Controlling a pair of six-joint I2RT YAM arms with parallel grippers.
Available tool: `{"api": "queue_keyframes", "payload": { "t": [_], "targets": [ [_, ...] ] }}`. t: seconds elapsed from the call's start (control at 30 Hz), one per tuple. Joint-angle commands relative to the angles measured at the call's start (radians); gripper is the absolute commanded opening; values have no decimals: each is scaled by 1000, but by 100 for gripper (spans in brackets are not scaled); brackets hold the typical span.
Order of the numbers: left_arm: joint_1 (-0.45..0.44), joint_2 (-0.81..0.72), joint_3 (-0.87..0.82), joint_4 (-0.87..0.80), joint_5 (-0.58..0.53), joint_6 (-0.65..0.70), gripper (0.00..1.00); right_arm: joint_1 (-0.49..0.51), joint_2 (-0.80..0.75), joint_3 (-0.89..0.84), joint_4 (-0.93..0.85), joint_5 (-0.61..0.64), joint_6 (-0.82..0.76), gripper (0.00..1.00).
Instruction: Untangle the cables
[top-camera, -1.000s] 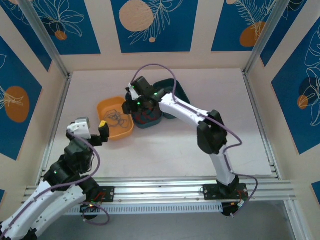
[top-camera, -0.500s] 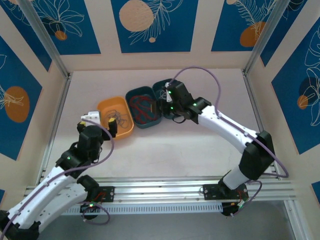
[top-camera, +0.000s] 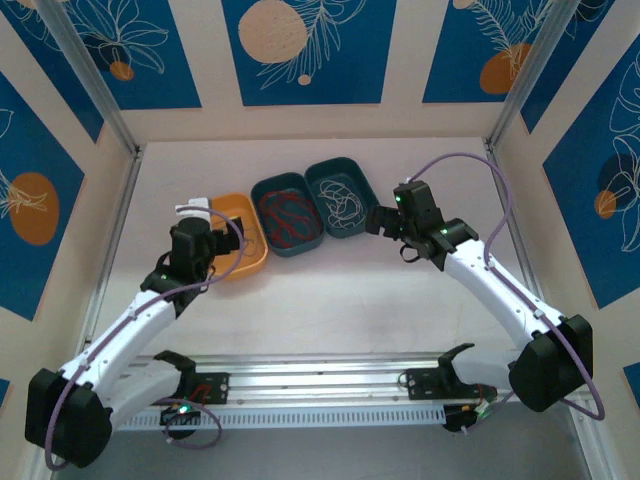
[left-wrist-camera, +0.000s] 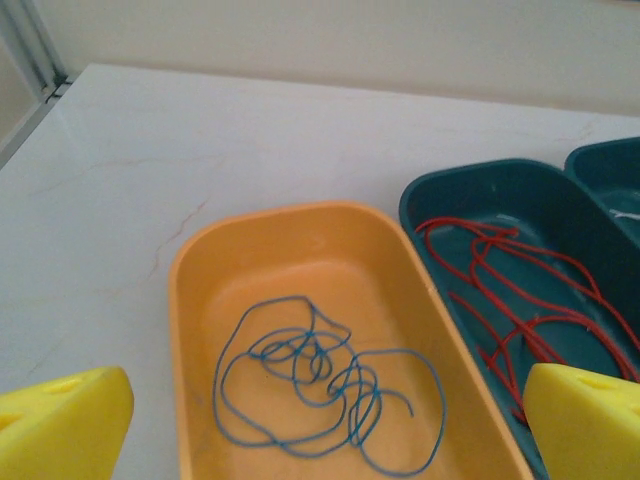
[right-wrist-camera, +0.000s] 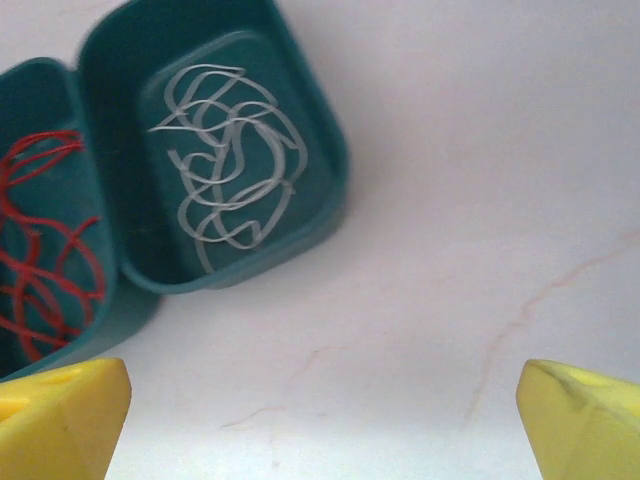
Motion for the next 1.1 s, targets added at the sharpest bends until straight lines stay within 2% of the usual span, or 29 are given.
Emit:
{"api": "queue_keyframes", "payload": {
  "t": [0.0,0.27,0.43,0.57,0.7,0.87,1.0,1.07],
  "targets": [
    [43,42,1,125,43,50,100,-52,-28,-42,7,81,-5,99],
    [189,130,-35,237,136,105,100,-211,-41,-137,110,98,-40,99],
    [259,166,-88,384,183,127,100,-240,-90,-262,320,151,-145,99],
    [295,204,-115,459,245,175,100,-264,-140,-374,496,148,-227,99],
    [312,231,-171,580,310,213,100,-303,-182,-455,617,85,-285,99],
    [321,283,-322,912,361,256,100,-354,-206,-535,747,-19,-318,99],
    [332,245,-355,902,389,280,100,-384,-215,-589,835,-85,-347,99],
    [332,242,-345,834,392,290,100,-398,-209,-597,845,-101,-344,99]
  ]
}}
